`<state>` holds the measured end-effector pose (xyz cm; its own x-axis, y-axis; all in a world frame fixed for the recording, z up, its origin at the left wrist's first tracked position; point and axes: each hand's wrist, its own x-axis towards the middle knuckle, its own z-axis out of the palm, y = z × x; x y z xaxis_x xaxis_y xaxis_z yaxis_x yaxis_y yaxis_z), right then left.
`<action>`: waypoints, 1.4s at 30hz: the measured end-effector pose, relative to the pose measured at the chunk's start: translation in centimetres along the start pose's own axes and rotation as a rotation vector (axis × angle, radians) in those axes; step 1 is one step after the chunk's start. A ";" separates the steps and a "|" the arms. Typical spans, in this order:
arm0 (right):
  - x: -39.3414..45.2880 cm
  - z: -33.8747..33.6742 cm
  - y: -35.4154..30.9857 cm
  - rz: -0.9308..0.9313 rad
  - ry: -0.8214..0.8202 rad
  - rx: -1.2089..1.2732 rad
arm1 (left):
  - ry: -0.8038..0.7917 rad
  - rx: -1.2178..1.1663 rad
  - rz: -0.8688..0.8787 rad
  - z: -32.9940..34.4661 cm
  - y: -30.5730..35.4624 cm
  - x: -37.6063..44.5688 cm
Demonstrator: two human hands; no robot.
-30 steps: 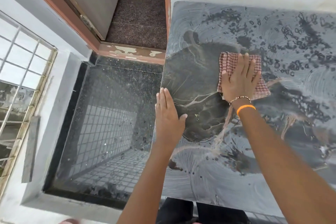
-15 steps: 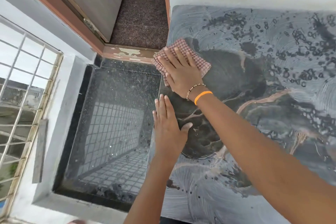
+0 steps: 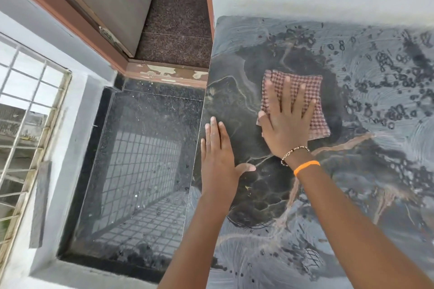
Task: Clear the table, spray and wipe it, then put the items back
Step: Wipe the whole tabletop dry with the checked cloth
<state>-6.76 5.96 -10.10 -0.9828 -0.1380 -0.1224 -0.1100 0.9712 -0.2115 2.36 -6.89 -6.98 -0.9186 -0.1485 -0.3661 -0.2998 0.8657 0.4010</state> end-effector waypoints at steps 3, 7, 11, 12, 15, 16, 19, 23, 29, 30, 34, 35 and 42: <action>1.5 0.7 -3.4 -0.269 -0.045 -0.058 | 0.017 -0.026 0.001 0.0 0.0 0.1; 7.7 0.8 -7.1 -0.377 -0.034 -0.054 | -0.013 -0.054 -0.022 -0.1 0.3 0.2; 14.1 0.1 -9.2 -0.242 0.000 0.011 | -0.033 -0.034 -0.027 0.0 1.3 0.7; 14.9 0.0 -9.4 -0.198 0.009 0.033 | -0.037 -0.021 -0.007 0.1 1.6 0.9; 15.5 -0.2 -8.8 -0.092 0.044 0.081 | -0.061 -0.016 0.050 0.3 2.5 1.3; 15.5 -0.3 -8.3 -0.060 0.052 0.087 | -0.067 -0.003 0.058 0.4 2.8 1.4; 15.2 -0.9 -4.8 0.045 0.072 0.087 | -0.090 0.055 0.062 0.5 3.2 1.3; 14.1 -2.1 1.5 0.185 0.120 0.101 | -0.122 0.062 0.045 0.2 3.1 1.3; 10.3 -3.4 8.2 0.386 0.079 0.094 | -0.109 0.070 0.061 0.2 2.8 1.2; 9.4 -3.4 8.4 0.385 0.062 0.100 | -0.105 0.075 0.058 0.3 2.8 1.2; 5.7 -2.3 6.2 0.162 0.005 0.050 | -0.098 0.087 0.048 0.6 2.9 1.3; 5.4 -2.0 5.0 0.080 -0.007 0.019 | -0.095 0.085 0.047 0.6 2.9 1.4; 11.8 -0.6 -6.1 -0.348 -0.069 -0.058 | -0.102 0.067 0.043 0.6 2.7 1.5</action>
<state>-17.74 -1.49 -9.71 -0.8729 -0.4733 -0.1187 -0.4465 0.8728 -0.1971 0.28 -4.48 -6.95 -0.8983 -0.0637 -0.4346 -0.2393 0.9008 0.3625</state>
